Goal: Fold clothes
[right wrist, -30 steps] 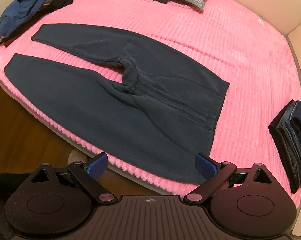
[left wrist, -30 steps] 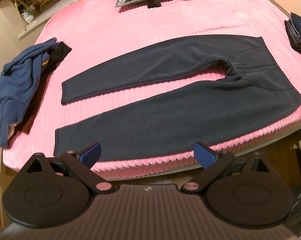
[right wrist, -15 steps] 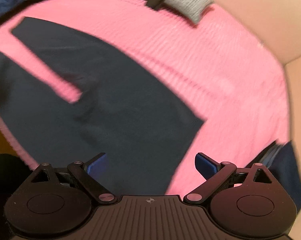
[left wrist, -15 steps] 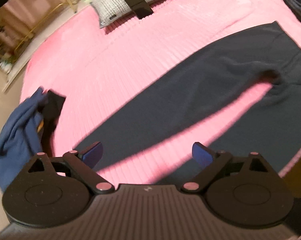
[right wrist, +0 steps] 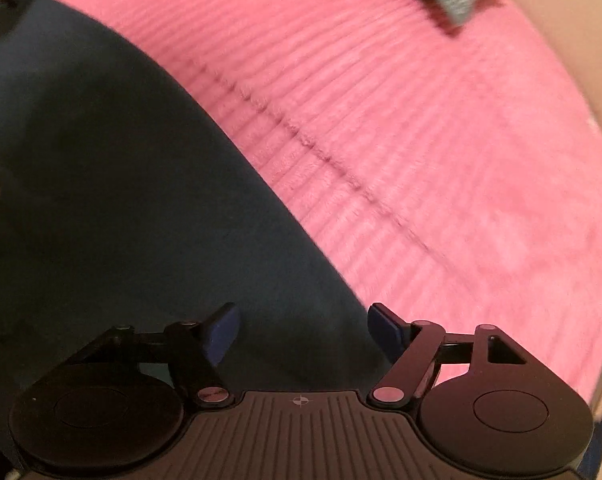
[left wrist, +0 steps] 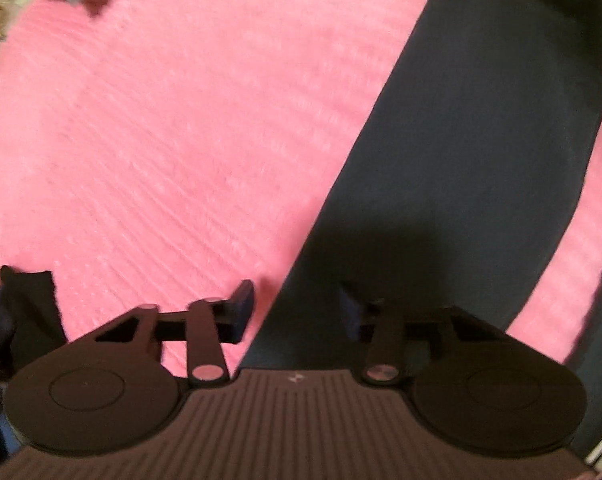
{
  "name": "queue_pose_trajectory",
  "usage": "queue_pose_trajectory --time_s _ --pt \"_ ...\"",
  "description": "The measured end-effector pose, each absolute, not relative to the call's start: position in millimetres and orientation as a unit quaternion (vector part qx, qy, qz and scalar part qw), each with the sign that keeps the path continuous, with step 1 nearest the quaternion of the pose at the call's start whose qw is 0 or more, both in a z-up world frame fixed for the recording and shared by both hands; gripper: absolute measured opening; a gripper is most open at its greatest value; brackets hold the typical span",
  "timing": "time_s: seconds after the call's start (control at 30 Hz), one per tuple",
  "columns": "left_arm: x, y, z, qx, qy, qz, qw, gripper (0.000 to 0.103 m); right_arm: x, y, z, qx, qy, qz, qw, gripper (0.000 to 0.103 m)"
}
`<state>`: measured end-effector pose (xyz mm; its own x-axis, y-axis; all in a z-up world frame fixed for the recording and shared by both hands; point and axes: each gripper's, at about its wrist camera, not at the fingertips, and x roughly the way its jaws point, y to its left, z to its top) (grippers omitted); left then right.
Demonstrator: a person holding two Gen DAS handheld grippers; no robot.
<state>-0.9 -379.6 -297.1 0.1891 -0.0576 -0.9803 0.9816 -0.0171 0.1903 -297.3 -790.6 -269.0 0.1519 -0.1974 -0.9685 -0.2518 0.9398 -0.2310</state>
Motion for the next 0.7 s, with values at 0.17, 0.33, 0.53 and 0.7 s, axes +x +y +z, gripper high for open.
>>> queue_pose_trajectory --time_s 0.17,0.33,0.53,0.7 --pt "2.7 -378.4 -309.1 0.553 0.423 -0.509 0.507 0.019 -267.6 -819.6 -304.7 -0.186 0.677 0.081 0.707 0.063" --pt "-10.5 -374.7 -311.5 0.585 0.388 -0.525 0.481 0.01 -252.6 -840.1 -321.7 -0.179 0.698 0.143 0.679 0.06" --pt "-28.5 -367.4 -307.0 0.604 0.363 -0.498 0.505 0.001 -256.5 -844.9 -309.0 -0.156 0.711 0.164 0.666 0.003" --pt "-42.5 -356.2 -211.0 0.595 0.265 -0.431 0.625 0.001 -291.6 -841.7 -236.5 -0.198 0.628 0.102 0.745 0.003"
